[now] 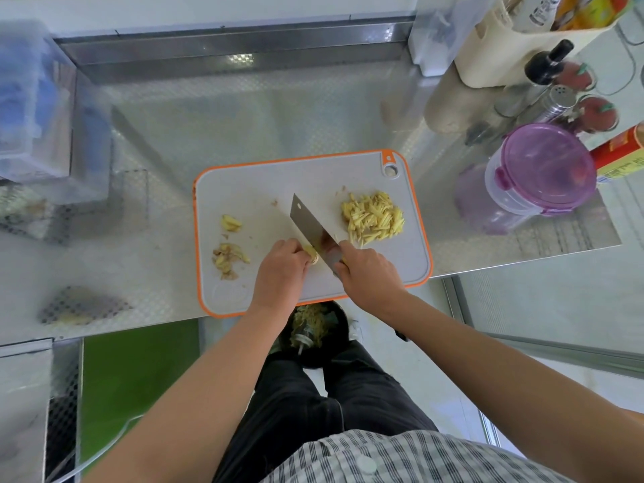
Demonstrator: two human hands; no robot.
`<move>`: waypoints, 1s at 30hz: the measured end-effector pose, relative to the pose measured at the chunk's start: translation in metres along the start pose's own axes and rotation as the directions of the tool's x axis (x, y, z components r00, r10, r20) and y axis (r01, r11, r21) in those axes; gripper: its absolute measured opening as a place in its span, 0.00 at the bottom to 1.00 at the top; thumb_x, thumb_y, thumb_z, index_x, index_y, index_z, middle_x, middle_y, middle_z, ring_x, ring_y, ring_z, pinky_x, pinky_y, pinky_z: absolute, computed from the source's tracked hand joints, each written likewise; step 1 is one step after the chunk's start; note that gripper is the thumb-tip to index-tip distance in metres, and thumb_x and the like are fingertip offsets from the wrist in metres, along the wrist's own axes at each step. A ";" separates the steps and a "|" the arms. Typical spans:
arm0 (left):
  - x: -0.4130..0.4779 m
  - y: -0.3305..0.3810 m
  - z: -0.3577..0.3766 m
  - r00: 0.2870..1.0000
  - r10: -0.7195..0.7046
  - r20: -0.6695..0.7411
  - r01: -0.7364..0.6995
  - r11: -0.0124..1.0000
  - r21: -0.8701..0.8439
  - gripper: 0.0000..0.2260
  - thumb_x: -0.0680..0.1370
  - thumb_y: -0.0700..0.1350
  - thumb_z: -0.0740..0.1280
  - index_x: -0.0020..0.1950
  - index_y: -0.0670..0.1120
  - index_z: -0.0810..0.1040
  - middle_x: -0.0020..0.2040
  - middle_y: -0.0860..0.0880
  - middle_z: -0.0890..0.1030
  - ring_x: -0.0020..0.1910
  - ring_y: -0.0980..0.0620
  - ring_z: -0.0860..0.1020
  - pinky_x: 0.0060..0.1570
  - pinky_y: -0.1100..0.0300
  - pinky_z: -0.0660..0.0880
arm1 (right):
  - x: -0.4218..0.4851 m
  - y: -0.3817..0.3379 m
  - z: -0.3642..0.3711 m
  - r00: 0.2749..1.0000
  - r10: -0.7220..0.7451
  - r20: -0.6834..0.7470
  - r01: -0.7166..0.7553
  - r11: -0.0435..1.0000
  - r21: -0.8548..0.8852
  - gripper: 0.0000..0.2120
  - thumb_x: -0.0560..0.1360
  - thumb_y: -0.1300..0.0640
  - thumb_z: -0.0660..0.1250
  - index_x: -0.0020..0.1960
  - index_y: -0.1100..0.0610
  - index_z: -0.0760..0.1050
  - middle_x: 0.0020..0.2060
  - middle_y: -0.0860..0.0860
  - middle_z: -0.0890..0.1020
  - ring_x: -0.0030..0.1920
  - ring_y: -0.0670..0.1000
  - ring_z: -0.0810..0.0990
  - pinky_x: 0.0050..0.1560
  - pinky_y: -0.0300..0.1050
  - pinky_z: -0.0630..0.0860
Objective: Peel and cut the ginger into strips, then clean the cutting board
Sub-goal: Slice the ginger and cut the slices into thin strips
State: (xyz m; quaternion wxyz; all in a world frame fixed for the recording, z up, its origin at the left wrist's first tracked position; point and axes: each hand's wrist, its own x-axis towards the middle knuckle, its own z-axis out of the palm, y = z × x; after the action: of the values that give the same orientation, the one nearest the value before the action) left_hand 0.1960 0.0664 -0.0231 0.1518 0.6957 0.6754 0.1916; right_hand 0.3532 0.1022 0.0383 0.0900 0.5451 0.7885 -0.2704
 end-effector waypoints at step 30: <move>-0.001 -0.002 0.003 1.000 -0.011 0.002 0.011 1.000 0.018 0.06 0.67 0.33 0.75 0.37 0.41 0.83 0.34 0.46 0.76 0.35 0.45 0.72 0.27 0.56 0.72 | 0.010 -0.004 0.013 0.997 -0.013 -0.080 0.018 0.998 0.062 0.07 0.82 0.55 0.54 0.54 0.57 0.66 0.40 0.52 0.75 0.37 0.58 0.73 0.37 0.47 0.67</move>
State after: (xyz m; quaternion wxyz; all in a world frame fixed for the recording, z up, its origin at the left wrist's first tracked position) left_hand 0.1953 0.0658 -0.0263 0.1473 0.6936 0.6808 0.1837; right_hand 0.3441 0.1025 0.0242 0.0394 0.5519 0.7867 -0.2737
